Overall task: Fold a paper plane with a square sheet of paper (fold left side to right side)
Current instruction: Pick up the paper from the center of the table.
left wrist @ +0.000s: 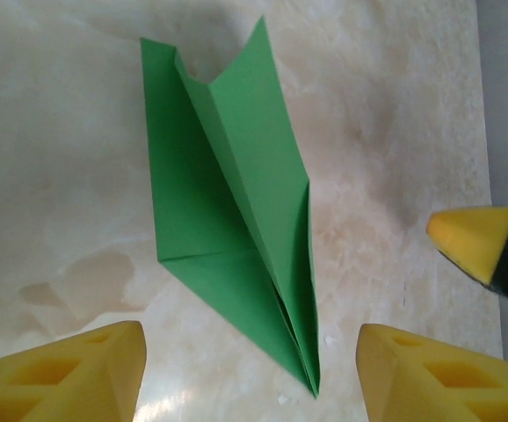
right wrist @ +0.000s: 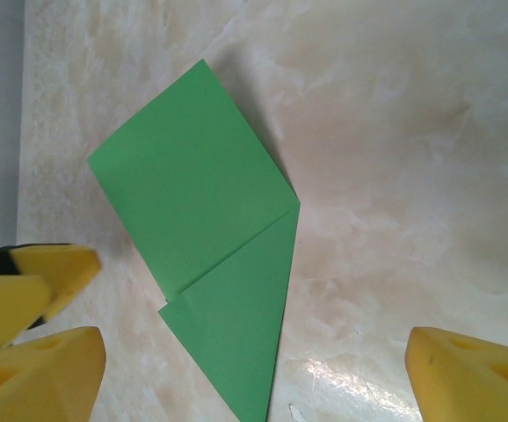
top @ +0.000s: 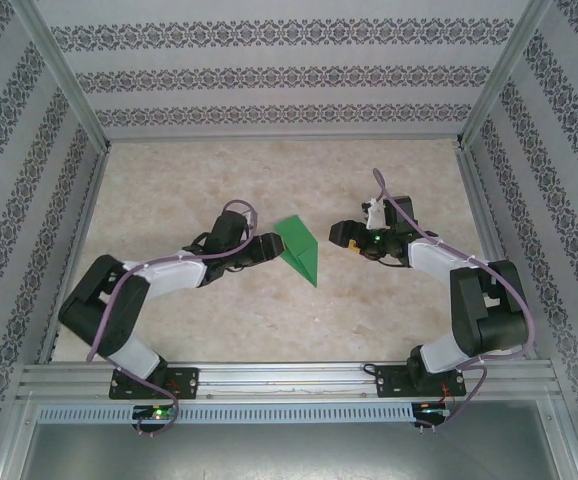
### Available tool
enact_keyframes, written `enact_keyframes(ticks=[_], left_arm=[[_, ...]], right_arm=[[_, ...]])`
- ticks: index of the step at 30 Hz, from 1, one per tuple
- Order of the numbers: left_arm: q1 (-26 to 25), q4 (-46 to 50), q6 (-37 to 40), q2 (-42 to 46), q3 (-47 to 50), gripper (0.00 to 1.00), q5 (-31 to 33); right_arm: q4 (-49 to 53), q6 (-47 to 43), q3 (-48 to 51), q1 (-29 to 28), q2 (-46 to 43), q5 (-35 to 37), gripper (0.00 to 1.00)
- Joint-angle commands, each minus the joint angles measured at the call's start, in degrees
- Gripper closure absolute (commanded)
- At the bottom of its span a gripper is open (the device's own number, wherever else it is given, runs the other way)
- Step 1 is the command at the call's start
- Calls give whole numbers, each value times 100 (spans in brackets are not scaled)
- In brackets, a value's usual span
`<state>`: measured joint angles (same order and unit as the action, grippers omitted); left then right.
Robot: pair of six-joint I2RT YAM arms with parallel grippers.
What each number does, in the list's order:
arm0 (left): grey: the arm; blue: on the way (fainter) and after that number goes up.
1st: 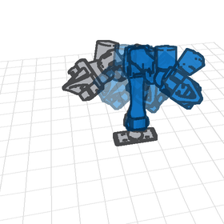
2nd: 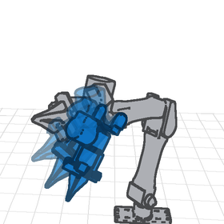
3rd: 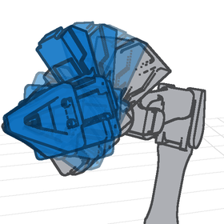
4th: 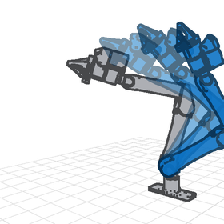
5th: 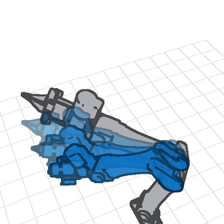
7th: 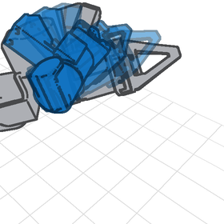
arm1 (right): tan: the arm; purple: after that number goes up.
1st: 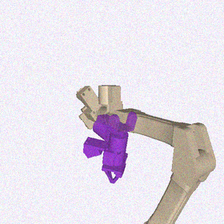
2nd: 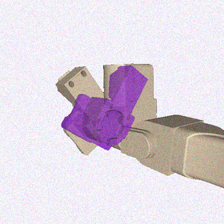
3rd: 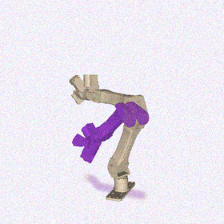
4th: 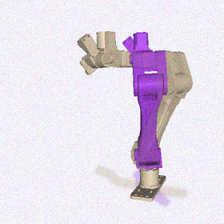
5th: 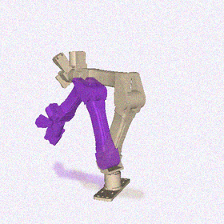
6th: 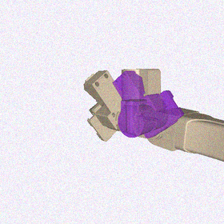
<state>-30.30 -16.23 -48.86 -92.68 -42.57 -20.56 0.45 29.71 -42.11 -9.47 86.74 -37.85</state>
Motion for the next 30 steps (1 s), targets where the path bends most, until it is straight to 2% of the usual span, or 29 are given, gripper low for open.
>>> enact_keyframes(ticks=[1,5,13,16,21,30], left_arm=[[-56,-1112,-510,-373,-112,38,-4],[-48,-1340,-602,-878,-386,42,-47],[-43,-1462,-642,-1518,-796,57,-115],[-29,-1493,-651,-1577,-805,68,-140],[-3,-1503,-599,-1511,-771,81,-227],[120,-1637,-540,-1238,-516,92,-507]], right_arm=[[-207,-4,93,43,27,-188,12],[-216,-10,141,58,8,-188,13],[-251,-33,203,77,-6,-240,15],[-265,-35,220,86,-11,-275,15],[-290,-56,229,97,-26,-326,15],[-375,-183,212,104,-30,-574,17]])
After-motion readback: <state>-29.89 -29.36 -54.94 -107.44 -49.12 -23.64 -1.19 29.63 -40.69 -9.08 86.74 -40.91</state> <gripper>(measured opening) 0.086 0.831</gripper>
